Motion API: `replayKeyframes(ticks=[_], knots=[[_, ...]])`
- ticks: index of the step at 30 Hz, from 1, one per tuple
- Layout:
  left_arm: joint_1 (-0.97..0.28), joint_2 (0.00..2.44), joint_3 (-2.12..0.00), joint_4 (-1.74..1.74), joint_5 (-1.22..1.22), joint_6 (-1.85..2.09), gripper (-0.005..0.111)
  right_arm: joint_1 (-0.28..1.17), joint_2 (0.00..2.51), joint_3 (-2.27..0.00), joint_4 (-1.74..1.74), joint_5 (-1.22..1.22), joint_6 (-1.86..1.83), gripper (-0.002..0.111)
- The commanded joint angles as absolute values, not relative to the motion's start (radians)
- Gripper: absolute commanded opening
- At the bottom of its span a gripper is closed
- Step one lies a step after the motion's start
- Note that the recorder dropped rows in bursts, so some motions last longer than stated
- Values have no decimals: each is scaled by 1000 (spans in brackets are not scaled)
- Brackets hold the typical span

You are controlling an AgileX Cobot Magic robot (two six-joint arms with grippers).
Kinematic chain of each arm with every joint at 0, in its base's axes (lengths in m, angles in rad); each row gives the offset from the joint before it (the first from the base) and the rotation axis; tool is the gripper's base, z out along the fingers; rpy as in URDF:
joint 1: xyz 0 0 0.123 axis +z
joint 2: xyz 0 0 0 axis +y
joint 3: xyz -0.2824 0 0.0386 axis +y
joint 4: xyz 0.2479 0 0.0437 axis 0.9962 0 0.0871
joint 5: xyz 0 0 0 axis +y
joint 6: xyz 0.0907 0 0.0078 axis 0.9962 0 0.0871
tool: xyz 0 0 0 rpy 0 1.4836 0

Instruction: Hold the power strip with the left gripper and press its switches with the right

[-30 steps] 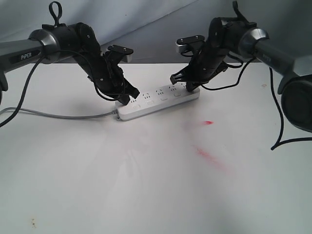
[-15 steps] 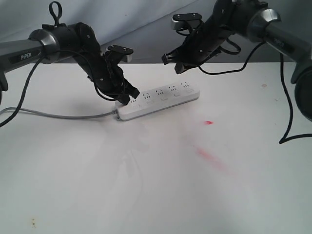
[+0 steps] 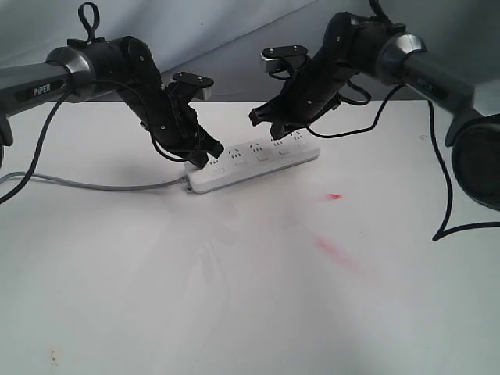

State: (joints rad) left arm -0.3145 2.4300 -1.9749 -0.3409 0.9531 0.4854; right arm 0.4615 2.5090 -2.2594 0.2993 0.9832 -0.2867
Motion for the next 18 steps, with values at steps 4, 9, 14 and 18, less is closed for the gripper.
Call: replayKeyframes(ticks=[4, 9, 14, 18], knots=[[-319, 2468, -1960, -305, 998, 479, 0, 465, 2538, -2257, 233, 998, -275, 0], [-319, 2468, -1960, -305, 998, 479, 0, 465, 2563, -2257, 211, 998, -261, 0], [-319, 2468, -1960, -305, 998, 479, 0, 465, 2588, -2257, 211, 1007, -261, 0], [-319, 2468, -1960, -305, 998, 479, 0, 467, 2613, -2253, 208, 1032, -261, 0]])
